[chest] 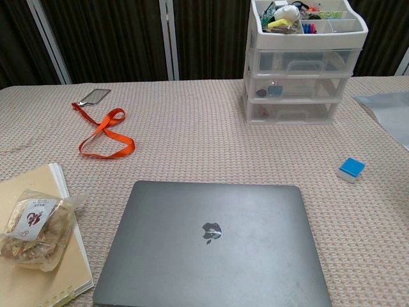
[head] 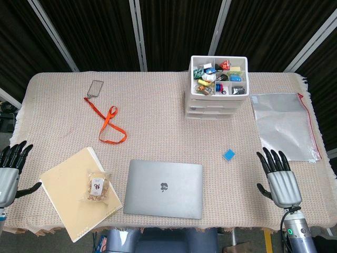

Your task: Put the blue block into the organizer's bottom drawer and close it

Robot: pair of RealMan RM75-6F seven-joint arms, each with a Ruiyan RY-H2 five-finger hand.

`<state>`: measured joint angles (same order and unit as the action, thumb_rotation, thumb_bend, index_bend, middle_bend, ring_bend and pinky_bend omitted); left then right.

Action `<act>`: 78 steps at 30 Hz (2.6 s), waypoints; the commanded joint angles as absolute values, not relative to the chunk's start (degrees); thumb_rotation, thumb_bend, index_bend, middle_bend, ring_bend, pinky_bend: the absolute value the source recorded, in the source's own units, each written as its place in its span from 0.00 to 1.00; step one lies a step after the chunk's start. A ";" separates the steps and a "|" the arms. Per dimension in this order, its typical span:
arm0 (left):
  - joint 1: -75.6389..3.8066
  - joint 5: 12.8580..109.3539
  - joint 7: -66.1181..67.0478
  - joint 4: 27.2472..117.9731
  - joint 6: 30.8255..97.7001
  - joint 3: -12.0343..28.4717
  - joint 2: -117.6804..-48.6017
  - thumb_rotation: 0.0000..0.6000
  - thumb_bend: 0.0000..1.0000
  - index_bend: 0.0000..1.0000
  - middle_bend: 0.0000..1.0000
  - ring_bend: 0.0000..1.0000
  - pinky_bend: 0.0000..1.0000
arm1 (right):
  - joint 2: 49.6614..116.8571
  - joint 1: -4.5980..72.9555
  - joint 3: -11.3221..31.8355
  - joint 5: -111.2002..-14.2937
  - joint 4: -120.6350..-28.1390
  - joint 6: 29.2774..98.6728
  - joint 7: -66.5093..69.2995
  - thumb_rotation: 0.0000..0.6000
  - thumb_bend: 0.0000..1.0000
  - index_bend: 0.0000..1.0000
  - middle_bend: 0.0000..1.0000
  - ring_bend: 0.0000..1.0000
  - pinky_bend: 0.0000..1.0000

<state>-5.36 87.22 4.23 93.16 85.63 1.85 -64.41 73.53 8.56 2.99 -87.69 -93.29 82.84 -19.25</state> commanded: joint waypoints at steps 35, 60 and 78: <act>-5.40 87.33 3.25 93.10 85.69 1.88 -64.19 1.00 0.14 0.03 0.00 0.00 0.00 | 72.49 12.09 10.75 -76.12 -102.65 77.33 -9.21 1.00 0.18 0.09 0.64 0.67 0.63; -5.87 86.43 0.54 93.40 85.07 2.59 -63.77 1.00 0.15 0.03 0.00 0.00 0.00 | 79.73 36.16 32.83 -7.19 -96.56 45.20 4.67 1.00 0.48 0.10 0.80 0.83 0.73; -6.33 86.09 0.34 93.17 84.86 3.07 -63.93 1.00 0.15 0.03 0.00 0.00 0.00 | 86.84 46.88 31.43 9.71 -80.12 36.75 7.68 1.00 0.49 0.12 0.80 0.83 0.73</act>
